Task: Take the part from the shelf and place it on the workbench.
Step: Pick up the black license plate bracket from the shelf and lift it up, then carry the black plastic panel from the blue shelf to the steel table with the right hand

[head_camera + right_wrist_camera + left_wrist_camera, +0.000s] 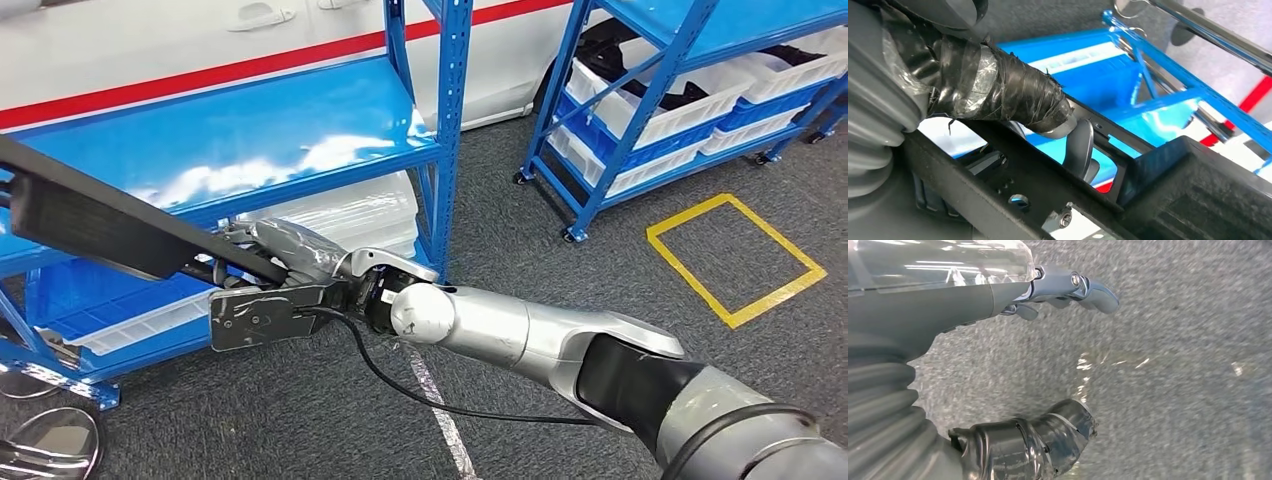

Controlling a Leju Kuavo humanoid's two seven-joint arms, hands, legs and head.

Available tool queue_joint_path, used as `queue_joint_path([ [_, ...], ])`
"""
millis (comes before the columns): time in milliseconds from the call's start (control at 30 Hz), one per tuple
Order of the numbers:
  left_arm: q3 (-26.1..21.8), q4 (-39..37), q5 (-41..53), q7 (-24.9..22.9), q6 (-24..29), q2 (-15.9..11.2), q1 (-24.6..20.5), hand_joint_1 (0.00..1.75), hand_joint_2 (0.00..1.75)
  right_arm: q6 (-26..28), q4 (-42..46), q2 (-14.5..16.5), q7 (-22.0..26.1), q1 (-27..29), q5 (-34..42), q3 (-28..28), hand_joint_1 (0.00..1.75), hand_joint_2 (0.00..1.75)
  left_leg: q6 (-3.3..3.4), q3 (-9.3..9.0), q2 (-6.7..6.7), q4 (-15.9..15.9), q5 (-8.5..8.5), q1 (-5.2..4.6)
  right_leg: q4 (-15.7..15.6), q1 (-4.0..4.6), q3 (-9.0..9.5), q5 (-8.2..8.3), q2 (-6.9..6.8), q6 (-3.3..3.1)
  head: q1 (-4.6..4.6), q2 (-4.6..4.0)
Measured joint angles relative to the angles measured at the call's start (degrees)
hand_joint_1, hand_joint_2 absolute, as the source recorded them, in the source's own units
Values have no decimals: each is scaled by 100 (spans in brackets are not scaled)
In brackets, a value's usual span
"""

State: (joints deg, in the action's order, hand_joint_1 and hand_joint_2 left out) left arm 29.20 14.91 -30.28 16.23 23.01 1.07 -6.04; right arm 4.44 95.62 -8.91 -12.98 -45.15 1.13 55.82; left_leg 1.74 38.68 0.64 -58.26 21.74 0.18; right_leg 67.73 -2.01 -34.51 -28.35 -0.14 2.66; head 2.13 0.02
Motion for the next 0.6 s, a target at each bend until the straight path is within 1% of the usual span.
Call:
queue_joint_path([
  [33,5,0,1,2,13,-2,3,0,175,1,-7,3,-10,3,-10,0,175,175,-36,101,-4,-108,-17,2,-274,-3,187,-90,6,-14,7,0],
  [67,8,0,1,4,28,-5,8,0,175,4,-13,5,-16,9,-16,0,175,175,-68,168,-9,-192,-39,-4,-445,7,287,-204,17,-48,12,0],
  [100,10,0,-1,7,40,-7,16,0,175,10,-19,8,-20,20,-19,0,175,175,-98,214,-13,-235,-71,-7,-526,32,318,-278,28,-103,15,0],
  [133,13,0,-3,9,47,-7,28,0,175,20,-25,7,-21,34,-19,-1,175,175,-125,234,-16,-245,-114,2,-503,32,261,-253,32,-183,12,0],
  [167,17,0,-4,13,52,-8,34,0,175,37,-31,4,-21,43,-16,-1,175,175,-155,271,-18,-270,-90,16,-501,31,218,-209,27,-239,10,0],
  [200,23,0,-1,25,57,-8,40,0,175,60,-35,1,-20,50,-14,-2,175,175,-183,319,-20,-333,9,31,-509,27,168,-155,21,-295,10,0],
  [233,34,0,12,46,63,-8,43,0,175,94,-40,-3,-16,55,-14,-3,175,175,-214,391,-21,-499,212,43,-521,16,104,-90,16,-347,10,0],
  [267,48,0,32,75,69,-6,43,0,175,137,-45,-4,-8,60,-23,-8,175,175,-243,475,-22,-760,488,52,-528,17,42,-29,17,-376,10,0],
  [300,67,0,51,104,73,-4,41,0,175,183,-48,-5,7,67,-45,-16,175,175,-267,555,-22,-1090,731,56,-533,21,-33,34,12,-395,10,0],
  [333,88,0,67,126,76,-3,38,0,175,226,-52,-5,23,78,-82,-26,175,175,-285,623,-22,-1433,896,60,-535,26,-112,98,3,-405,9,0],
  [367,109,0,73,137,84,-3,35,0,175,264,-57,-5,37,89,-136,-36,175,175,-293,642,-23,-1692,916,62,-534,33,-190,159,-12,-408,10,0],
  [400,127,0,70,139,98,-4,33,0,175,295,-61,-5,46,105,-195,-42,175,175,-289,585,-22,-1801,821,63,-534,38,-265,215,-34,-407,9,0],
  [433,138,0,67,139,117,-4,31,0,175,316,-66,-5,49,121,-252,-46,175,175,-271,433,-17,-1720,672,61,-534,44,-331,267,-55,-400,9,0],
  [467,145,0,64,137,138,-4,25,0,175,334,-68,-5,49,134,-303,-50,175,175,-238,173,14,-1448,548,53,-535,49,-383,316,-80,-389,9,0],
  [500,149,0,62,133,155,-5,10,0,175,346,-66,-4,49,147,-337,-59,175,175,-195,-140,91,-1041,550,32,-540,53,-414,357,-113,-372,9,0],
  [533,152,0,63,129,168,-6,-12,0,175,359,-64,-6,49,156,-361,-76,175,175,-157,-424,163,-639,615,-1,-552,55,-427,392,-152,-347,10,0],
  [567,157,0,66,124,176,-7,-34,0,175,377,-61,-8,50,162,-378,-99,175,175,-119,-614,217,-327,698,-37,-573,52,-423,427,-202,-315,11,0],
  [600,163,0,68,120,185,-8,-53,0,175,402,-58,-9,54,169,-396,-127,175,175,-88,-691,233,-144,761,-73,-605,46,-414,465,-257,-277,8,0],
])
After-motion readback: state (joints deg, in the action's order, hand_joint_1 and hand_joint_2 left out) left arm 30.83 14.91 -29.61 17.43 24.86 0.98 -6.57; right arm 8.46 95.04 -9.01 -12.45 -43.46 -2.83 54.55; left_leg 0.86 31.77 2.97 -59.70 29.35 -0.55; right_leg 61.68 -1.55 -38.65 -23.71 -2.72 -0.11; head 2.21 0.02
